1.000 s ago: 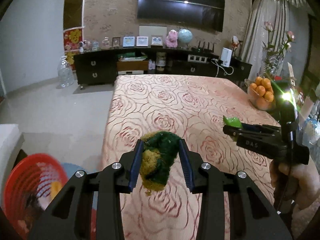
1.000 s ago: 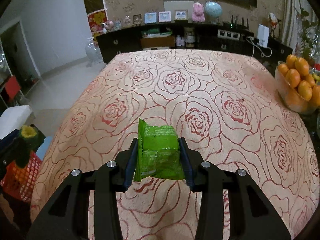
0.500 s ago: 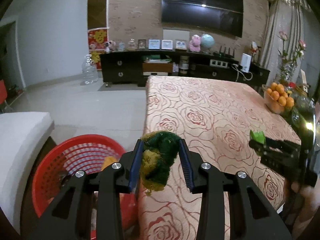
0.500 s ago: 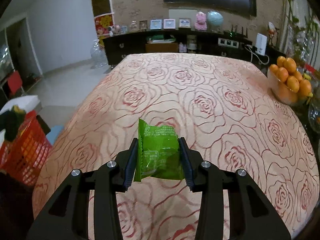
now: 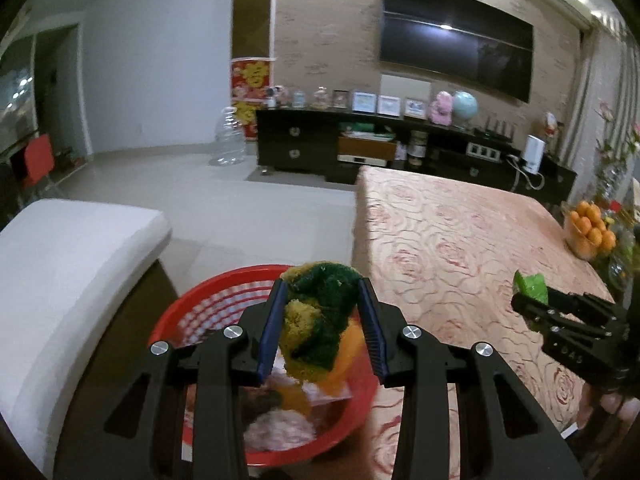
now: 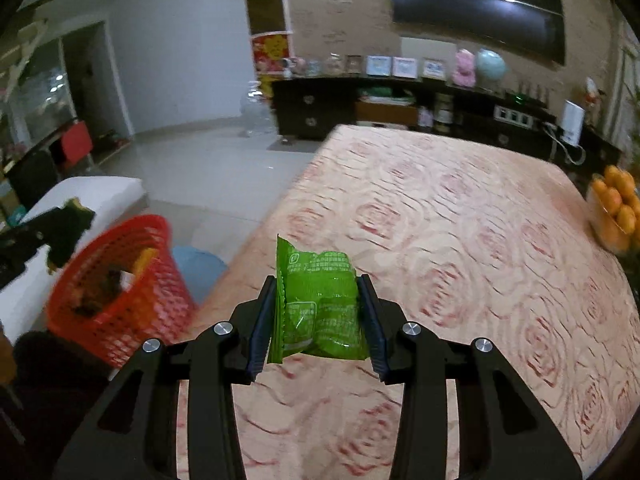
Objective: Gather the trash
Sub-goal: 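Lift and carry the green toy and green packet over the wastebasket, then open both grippers to drop the toy and packet into the wastebasket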
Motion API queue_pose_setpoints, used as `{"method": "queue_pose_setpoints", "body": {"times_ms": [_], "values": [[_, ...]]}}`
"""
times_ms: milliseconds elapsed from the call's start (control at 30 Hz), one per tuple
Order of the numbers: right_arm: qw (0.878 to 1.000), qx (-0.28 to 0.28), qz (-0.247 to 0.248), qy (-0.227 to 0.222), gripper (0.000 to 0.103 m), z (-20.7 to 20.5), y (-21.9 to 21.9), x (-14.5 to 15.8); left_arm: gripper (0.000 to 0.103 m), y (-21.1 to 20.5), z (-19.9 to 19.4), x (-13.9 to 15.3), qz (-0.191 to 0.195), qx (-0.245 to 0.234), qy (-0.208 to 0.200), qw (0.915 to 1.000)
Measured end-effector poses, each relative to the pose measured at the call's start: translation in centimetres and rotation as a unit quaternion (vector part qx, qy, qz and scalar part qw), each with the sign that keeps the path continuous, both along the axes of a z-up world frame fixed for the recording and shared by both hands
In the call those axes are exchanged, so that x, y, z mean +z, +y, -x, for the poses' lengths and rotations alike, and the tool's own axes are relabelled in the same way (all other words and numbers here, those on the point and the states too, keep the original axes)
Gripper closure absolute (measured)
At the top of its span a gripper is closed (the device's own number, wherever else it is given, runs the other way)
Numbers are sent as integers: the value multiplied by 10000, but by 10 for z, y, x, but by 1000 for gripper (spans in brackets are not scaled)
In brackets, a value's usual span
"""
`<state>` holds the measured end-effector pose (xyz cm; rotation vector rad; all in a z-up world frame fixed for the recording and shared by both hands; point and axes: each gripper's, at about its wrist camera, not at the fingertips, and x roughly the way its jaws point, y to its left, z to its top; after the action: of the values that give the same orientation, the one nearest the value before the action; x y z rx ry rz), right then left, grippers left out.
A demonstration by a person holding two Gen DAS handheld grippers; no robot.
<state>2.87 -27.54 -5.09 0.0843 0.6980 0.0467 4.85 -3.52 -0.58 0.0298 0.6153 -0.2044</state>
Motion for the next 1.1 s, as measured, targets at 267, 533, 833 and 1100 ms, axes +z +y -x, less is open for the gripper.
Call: {"method": "queue_pose_setpoints", "body": {"times_ms": [267, 533, 833, 1100], "values": [[9970, 725, -284, -13, 63, -28, 56, 23, 68, 44, -12, -5, 10, 421, 109, 9991], [9916, 1241, -344, 109, 63, -58, 100, 32, 68, 65, -29, -24, 50, 582, 359, 9976], [9847, 1605, -525, 432, 59, -87, 127, 23, 63, 74, -45, -41, 77, 708, 627, 9955], [9775, 1676, -1133, 591, 30, -93, 125, 22, 31, 87, -47, -41, 299, 854, 636, 9939]]}}
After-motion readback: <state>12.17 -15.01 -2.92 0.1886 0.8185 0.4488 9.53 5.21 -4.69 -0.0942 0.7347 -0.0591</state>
